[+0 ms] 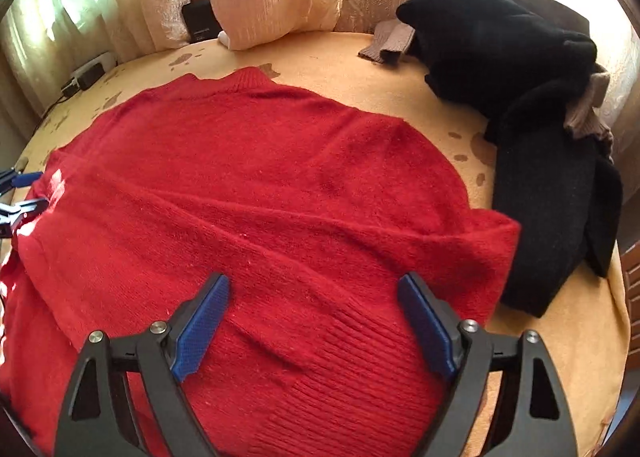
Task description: Fold clothes
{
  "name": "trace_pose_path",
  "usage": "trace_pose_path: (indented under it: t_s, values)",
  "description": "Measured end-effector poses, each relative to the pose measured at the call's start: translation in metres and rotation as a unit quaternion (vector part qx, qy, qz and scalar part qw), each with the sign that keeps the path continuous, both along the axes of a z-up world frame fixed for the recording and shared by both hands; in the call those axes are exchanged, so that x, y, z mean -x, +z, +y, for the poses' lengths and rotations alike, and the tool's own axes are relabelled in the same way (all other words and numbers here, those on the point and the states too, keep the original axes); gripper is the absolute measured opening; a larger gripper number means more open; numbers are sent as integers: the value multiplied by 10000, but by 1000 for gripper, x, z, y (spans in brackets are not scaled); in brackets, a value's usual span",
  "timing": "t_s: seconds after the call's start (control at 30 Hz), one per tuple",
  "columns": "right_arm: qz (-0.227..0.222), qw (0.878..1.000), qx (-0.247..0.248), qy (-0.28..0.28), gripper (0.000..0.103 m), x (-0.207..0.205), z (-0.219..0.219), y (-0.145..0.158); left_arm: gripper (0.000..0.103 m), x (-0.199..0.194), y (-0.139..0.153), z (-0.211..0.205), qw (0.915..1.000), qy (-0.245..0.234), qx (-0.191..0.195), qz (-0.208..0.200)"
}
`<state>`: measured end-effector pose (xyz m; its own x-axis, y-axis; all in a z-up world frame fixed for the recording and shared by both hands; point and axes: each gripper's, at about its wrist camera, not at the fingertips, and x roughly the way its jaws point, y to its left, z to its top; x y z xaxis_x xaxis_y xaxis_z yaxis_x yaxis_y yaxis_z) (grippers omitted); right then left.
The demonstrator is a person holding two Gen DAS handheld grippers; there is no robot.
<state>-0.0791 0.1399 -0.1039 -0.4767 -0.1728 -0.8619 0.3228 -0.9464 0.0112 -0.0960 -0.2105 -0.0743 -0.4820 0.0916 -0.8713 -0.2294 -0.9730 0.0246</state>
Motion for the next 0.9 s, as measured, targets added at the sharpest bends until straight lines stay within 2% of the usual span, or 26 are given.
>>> trace_pose_path:
  t_s: [0.07,0.17,0.2,0.27,0.37,0.47,0.5,0.57,0.6,0.63,0.7,0.8,0.9]
  values:
    - [-4,10000,-38,29,90,2,-1,-1,99,2,-1,-5,10000,45,20,10]
    - [-51,9999,-88,-106,100,7,0,-3,99,3,7,-8,9994,310,88,-128]
    - [-129,9996,-145,-192,101,7,-2,1,99,0,15,-7,9991,389,175,-60]
    - [-283,9986,-268,-364,101,5,-7,13,99,-17,36,-6,9992,356,115,168]
    - [23,9999,-85,-107,101,-24,-12,37,99,-47,54,1,9994,200,92,277]
    - [91,9997,-150,165,101,-58,-15,41,99,-77,42,18,9992,-106,384,66]
    - [21,9994,-249,246,101,-67,-14,35,99,-86,33,24,9981,-163,591,-26]
    - [-138,9979,-508,387,101,-86,-11,21,99,-98,12,28,9950,-68,970,-221]
    - [-181,9977,-557,334,101,-93,-3,15,99,-102,3,25,9941,75,1034,-306]
    - [-206,9979,-566,223,101,-97,8,10,99,-105,-4,19,9939,263,1013,-355]
    - [-256,9980,-584,-1,102,-107,31,-1,100,-112,-8,0,9950,677,664,-312]
    - [-418,9969,-166,-651,102,-109,75,-6,100,-117,-9,-15,9924,960,733,-240]
    - [-376,9960,-215,-776,102,-111,91,-4,100,-120,-9,-19,9911,1028,826,-188]
